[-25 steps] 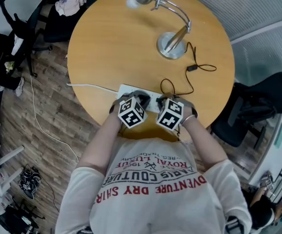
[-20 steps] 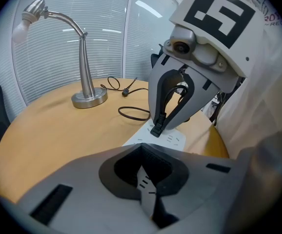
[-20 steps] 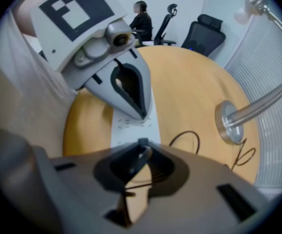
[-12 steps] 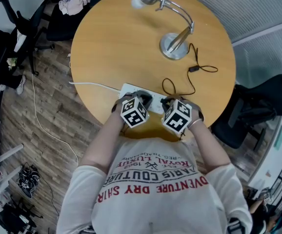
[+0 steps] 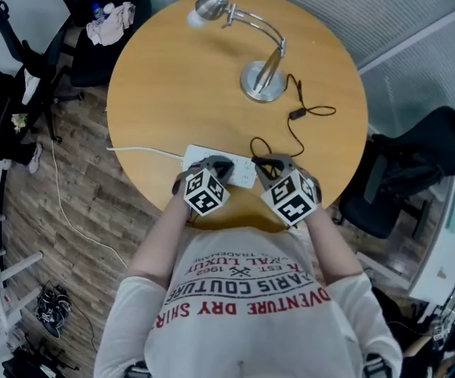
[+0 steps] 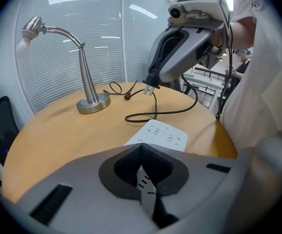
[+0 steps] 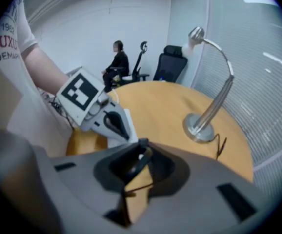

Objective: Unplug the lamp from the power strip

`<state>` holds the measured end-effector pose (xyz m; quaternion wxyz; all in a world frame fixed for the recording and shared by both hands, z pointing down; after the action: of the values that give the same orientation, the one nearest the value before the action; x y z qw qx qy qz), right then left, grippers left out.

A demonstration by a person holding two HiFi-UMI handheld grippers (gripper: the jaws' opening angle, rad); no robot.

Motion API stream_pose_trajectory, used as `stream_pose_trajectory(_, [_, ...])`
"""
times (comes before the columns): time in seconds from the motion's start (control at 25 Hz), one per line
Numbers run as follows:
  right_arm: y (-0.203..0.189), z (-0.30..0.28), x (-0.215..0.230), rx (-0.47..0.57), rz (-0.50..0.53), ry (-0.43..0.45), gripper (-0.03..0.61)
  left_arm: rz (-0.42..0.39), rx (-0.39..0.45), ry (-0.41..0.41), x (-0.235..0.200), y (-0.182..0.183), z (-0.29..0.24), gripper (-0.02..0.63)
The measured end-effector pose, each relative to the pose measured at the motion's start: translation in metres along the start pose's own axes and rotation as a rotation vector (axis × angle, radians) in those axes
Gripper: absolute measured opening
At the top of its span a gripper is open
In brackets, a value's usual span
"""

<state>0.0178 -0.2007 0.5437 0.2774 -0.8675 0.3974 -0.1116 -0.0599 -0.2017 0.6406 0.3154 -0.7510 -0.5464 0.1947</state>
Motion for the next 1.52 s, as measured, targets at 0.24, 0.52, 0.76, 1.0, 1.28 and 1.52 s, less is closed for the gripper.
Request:
stream_pose_trajectory(0.24, [0.012,0.024,0.017,0.274,-0.081,-0.111,0.072,0.207,0.131,0.124,-0.027,0.015,0.023,0.028])
stream_pose_trajectory(0.52, [0.034,0.060,0.044,0.576,-0.336,-0.114,0.072,0.316,0.386,0.192,-0.054,0.072,0.081,0.028])
stream_pose_trajectory(0.76, [0.059,0.092,0.053,0.754,-0.360,-0.139,0.072,0.331,0.571,0.270,-0.066,0.114,0.135,0.028])
stream_pose_trajectory(1.0, [0.075,0.116,0.049,0.869,-0.369,-0.154,0.072,0.291,0.681,0.324,-0.065,0.139,0.180,0.028])
stream_pose_trajectory(1.28, [0.074,0.120,0.048,0.885,-0.395,-0.154,0.072,0.314,0.731,0.365,-0.069,0.145,0.200,0.028])
stream_pose_trajectory(1.52, [0.076,0.119,0.047,0.886,-0.393,-0.155,0.072,0.323,0.746,0.357,-0.071,0.145,0.204,0.028])
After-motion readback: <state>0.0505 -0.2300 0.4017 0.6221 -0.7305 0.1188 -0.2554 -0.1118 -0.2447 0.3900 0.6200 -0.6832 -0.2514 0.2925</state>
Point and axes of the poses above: the fingertips, and each gripper's own axes: z backward along the fingers, x to its right, y out of its top, the point moved 3 cm from there along z, backward along the fingers, and after that the axes turned 4 degrees about -z, right-handed, at the moved point
